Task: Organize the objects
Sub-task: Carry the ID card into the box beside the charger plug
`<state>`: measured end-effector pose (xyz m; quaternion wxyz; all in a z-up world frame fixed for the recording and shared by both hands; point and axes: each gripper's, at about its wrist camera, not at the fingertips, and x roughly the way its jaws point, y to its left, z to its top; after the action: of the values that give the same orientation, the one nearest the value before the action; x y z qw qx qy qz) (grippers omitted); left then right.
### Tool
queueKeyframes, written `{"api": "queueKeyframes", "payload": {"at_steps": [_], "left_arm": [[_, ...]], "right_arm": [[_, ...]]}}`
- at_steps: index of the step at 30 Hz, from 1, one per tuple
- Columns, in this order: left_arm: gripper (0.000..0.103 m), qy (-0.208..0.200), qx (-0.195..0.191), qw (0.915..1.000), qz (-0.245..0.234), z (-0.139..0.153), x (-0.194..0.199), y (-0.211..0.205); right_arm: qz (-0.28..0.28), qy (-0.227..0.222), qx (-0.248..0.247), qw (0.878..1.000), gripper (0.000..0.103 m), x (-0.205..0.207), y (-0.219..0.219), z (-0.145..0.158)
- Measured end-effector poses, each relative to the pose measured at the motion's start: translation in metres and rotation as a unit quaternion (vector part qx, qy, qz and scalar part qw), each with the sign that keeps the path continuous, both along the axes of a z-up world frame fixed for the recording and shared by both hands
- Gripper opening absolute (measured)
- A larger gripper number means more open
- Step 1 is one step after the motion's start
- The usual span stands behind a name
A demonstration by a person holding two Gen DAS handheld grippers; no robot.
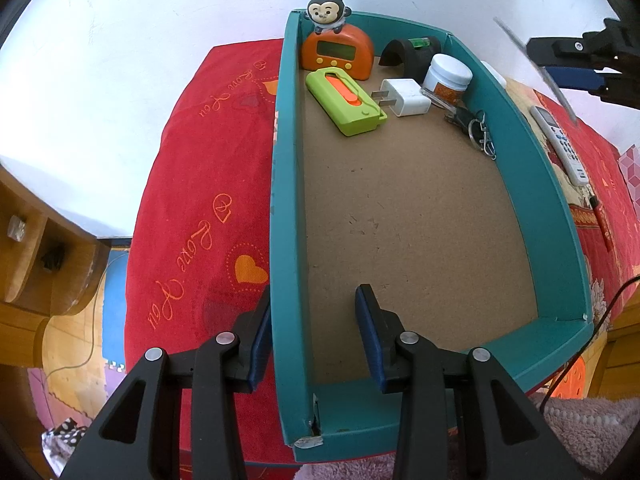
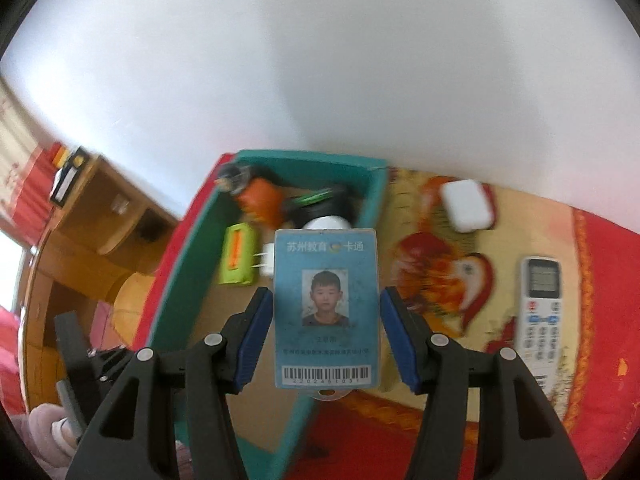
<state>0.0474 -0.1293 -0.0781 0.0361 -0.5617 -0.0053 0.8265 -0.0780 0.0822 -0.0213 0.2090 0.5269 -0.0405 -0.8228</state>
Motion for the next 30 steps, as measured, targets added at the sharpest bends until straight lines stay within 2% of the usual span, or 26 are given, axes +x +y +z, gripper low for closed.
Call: {"api": "queueKeyframes", "payload": {"at_steps": [4, 8, 19, 30], "left_arm": [[0.039, 0.0, 0.0, 1.0, 0.0, 0.0, -0.002, 0.0], [0.039, 0.001, 0.0, 1.0, -0.002, 0.001, 0.003, 0.003], [0.039, 0.001, -0.001, 1.0, -0.003, 0.002, 0.005, 0.007], [0.039, 0.001, -0.001, 1.0, -0.003, 0.002, 0.005, 0.006]], "right_arm": [[0.036, -0.014, -0.007, 0.999, 0.056, 0.011, -0.036, -0.01], [0.055, -0.03, 0.012, 0.998, 0.056, 0.016, -0.065, -0.029], [0.046, -0.077, 0.067, 0.994, 0.056, 0.01, -0.088, -0.074], [0.062, -0.052, 0.109, 0.991, 0.056, 0.009, -0.102, -0.082]]}}
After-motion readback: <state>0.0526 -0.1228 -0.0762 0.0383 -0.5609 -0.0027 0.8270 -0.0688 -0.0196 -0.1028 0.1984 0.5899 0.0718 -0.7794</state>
